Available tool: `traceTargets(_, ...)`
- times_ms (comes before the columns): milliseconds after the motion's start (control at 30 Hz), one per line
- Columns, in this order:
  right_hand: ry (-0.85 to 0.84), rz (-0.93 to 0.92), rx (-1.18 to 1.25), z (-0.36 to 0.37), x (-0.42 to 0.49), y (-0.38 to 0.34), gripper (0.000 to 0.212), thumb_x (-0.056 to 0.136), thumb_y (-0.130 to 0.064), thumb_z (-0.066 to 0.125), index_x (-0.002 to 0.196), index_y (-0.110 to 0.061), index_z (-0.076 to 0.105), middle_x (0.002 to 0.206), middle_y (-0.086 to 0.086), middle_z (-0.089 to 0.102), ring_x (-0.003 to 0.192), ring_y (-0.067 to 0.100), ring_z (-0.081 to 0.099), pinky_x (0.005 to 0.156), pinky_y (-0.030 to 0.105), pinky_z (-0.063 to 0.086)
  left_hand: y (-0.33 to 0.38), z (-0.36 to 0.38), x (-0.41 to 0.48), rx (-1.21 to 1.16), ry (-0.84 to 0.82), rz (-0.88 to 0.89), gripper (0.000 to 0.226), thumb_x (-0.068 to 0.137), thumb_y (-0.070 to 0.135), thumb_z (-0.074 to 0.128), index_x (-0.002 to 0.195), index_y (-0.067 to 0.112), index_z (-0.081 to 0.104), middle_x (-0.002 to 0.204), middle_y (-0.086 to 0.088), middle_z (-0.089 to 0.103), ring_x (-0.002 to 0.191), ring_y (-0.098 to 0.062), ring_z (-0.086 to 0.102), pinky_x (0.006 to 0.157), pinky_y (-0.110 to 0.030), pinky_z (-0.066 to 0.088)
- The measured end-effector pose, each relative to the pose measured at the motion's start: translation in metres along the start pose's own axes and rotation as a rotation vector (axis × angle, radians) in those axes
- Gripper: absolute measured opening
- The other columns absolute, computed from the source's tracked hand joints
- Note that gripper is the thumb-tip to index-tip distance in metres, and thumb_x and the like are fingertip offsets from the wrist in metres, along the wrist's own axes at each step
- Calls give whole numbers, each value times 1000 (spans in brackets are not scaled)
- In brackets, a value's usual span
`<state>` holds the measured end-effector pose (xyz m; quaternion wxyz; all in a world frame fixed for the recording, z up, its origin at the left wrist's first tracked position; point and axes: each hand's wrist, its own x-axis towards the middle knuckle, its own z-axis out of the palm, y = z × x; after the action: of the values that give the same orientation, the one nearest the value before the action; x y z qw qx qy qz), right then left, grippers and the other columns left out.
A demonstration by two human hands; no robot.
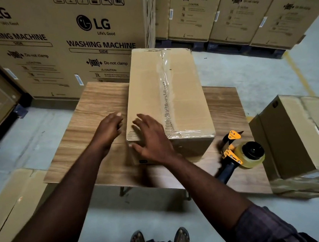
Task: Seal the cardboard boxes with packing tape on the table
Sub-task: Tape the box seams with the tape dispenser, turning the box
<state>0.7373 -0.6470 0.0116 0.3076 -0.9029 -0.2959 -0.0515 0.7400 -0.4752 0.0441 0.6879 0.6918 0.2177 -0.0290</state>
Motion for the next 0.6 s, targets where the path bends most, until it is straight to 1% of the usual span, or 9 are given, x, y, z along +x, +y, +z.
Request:
traceTargets(100, -164, -40, -338, 13, -9, -10, 83, 94, -53, 53, 157, -6, 26, 166, 14, 21, 154, 29, 15, 125, 46, 12, -3, 26, 8, 205, -31, 47, 26, 103, 37, 50, 122, 21, 57, 117, 7, 64, 113, -12, 60, 101, -32, 46)
traceTargets(167, -156, -7, -360, 15, -13, -13, 78, 98, -49, 46, 158, -5, 23, 167, 15, 19, 155, 29, 12, 126, 47, 8, -15, 37, 8, 232, 13, 9, 41, 101, 47, 46, 128, 19, 57, 124, -2, 65, 116, -20, 61, 102, -40, 49)
traceTargets(233, -154, -1, -330, 15, -13, -15, 75, 99, -45, 45, 159, -5, 22, 167, 14, 19, 156, 28, 12, 126, 47, 9, -21, 43, -3, 133, 75, -56, 37, 102, 47, 43, 118, 20, 63, 122, -6, 67, 115, -24, 63, 101, -45, 50)
traceTargets(300, -156, -25, -319, 14, -14, -14, 77, 96, -44, 49, 159, -6, 24, 167, 13, 18, 155, 28, 13, 125, 48, 9, -22, 46, -12, -4, 118, -122, 32, 106, 40, 41, 103, 21, 66, 113, -2, 69, 107, -20, 65, 94, -40, 52)
traceTargets(333, -159, -46, -310, 12, -15, -13, 80, 93, -45, 52, 158, -7, 25, 167, 12, 19, 155, 28, 14, 125, 49, 9, -23, 47, -14, -71, 130, -145, 31, 107, 38, 40, 101, 21, 66, 109, 0, 69, 103, -17, 64, 87, -35, 52)
traceTargets(433, -196, -132, -282, 6, -19, -6, 90, 84, -46, 61, 158, -9, 28, 167, 10, 21, 155, 28, 16, 124, 54, 6, -28, 52, -24, -212, 194, -133, 30, 108, 32, 39, 115, 16, 64, 107, 1, 68, 99, -12, 63, 75, -25, 51)
traceTargets(467, -203, -161, -269, 3, -21, -3, 91, 81, -46, 64, 157, -9, 29, 166, 9, 23, 154, 27, 18, 124, 55, 7, -32, 54, -27, -236, 229, -125, 30, 108, 31, 39, 115, 15, 65, 108, 0, 68, 98, -12, 64, 74, -24, 51)
traceTargets(533, -196, -218, -218, -2, -25, 3, 90, 78, -46, 66, 155, -10, 35, 164, 7, 29, 153, 25, 23, 123, 55, 9, -38, 60, -35, -264, 324, -107, 29, 108, 26, 40, 103, 17, 66, 103, 0, 68, 92, -10, 64, 76, -22, 50)
traceTargets(600, -165, -260, -154, -6, -31, 11, 83, 76, -46, 66, 149, -12, 45, 159, 5, 39, 149, 23, 31, 120, 55, 12, -41, 68, -47, -312, 393, -123, 29, 108, 21, 40, 96, 16, 66, 100, -3, 69, 94, -17, 65, 84, -27, 52)
